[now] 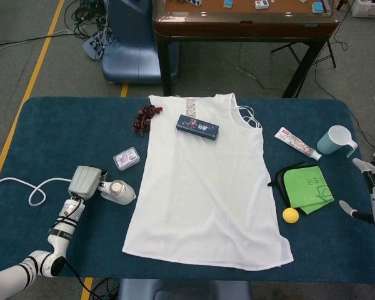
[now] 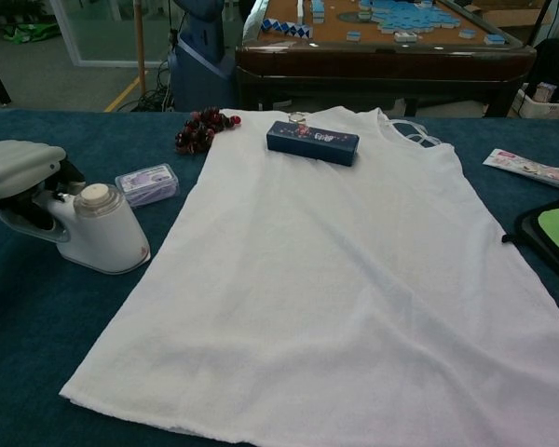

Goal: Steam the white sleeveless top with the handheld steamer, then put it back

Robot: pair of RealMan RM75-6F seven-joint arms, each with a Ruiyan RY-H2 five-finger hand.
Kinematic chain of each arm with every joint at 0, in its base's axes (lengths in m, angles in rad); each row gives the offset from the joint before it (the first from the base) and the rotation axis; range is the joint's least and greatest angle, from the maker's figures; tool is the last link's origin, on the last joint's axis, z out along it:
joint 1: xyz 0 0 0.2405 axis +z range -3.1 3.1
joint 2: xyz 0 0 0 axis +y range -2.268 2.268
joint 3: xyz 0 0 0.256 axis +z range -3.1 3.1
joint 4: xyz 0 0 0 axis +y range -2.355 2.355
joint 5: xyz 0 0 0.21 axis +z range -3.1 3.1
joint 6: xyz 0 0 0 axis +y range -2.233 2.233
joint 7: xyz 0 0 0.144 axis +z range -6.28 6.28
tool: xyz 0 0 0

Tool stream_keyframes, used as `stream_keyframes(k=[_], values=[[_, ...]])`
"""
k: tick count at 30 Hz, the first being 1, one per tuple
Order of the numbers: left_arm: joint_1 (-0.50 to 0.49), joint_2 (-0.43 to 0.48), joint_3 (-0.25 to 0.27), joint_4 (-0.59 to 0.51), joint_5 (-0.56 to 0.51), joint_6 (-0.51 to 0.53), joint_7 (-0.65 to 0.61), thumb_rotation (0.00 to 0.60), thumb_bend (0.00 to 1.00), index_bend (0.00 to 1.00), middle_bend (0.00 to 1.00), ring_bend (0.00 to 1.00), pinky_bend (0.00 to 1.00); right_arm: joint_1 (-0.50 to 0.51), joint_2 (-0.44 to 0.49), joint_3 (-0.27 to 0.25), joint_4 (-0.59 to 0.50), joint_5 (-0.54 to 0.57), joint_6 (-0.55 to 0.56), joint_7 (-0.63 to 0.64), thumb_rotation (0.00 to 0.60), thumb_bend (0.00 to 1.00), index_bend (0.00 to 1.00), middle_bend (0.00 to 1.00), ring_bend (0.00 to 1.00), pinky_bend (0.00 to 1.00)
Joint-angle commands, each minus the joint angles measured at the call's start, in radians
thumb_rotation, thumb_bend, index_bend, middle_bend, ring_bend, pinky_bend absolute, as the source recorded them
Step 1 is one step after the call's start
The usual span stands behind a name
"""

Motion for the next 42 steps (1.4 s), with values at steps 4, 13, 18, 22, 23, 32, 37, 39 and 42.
stream_keyframes(k=[4,13,18,22,23,32,37,39,42], values=[[-0.005,0.01,-0.012,0.019,0.022,-0.028,-0.17,0.6,0.2,0.77,0.71,0.59,0.62,0.0,-0.001,-0.001,-0.002,0.002,-0.003,-0.001,0.6,0.11,0.14,0.21,0.15,0.27],[-0.009,0.061,-0.031,-0.004,0.003,-0.093,-0.321,0.6,0.2,0.81,0.76,0.63,0.64,0.005,-0.003,-0.004,-0.006,0.002,-0.016,-0.006,0.6,0.11,0.14,0.21,0.15,0.27],[-0.008,0.097,-0.047,-0.042,-0.023,-0.137,-0.399,0.6,0.2,0.81,0.77,0.64,0.64,0.015,-0.002,-0.01,-0.015,0.002,-0.039,-0.017,0.6,0.11,0.14,0.21,0.15,0.27],[-0.006,0.125,-0.056,-0.072,-0.039,-0.165,-0.451,0.6,0.2,0.82,0.77,0.64,0.64,0.027,0.0,-0.017,-0.023,-0.007,-0.064,-0.029,0.6,0.11,0.14,0.21,0.15,0.27],[-0.005,0.131,-0.058,-0.079,-0.04,-0.168,-0.461,0.6,0.2,0.82,0.77,0.64,0.64,0.031,0.0,-0.018,-0.025,-0.009,-0.07,-0.031,0.6,0.11,0.14,0.21,0.15,0.27],[0.006,0.201,-0.075,-0.213,-0.042,-0.153,-0.497,0.6,0.2,0.82,0.77,0.64,0.64,0.08,-0.012,-0.04,-0.036,-0.047,-0.152,-0.049,0.6,0.11,0.14,0.21,0.15,0.27],[0.009,0.227,-0.084,-0.291,-0.059,-0.133,-0.455,0.6,0.2,0.81,0.77,0.64,0.64,0.116,-0.022,-0.051,-0.037,-0.074,-0.203,-0.053,0.6,0.11,0.14,0.21,0.15,0.27],[0.008,0.231,-0.086,-0.318,-0.071,-0.127,-0.43,0.6,0.2,0.81,0.77,0.64,0.64,0.137,-0.029,-0.057,-0.037,-0.089,-0.235,-0.05,0.6,0.11,0.14,0.21,0.15,0.27],[0.002,0.231,-0.09,-0.348,-0.089,-0.123,-0.392,0.6,0.2,0.81,0.77,0.64,0.64,0.177,-0.034,-0.07,-0.041,-0.109,-0.303,-0.056,0.6,0.13,0.14,0.21,0.14,0.24]])
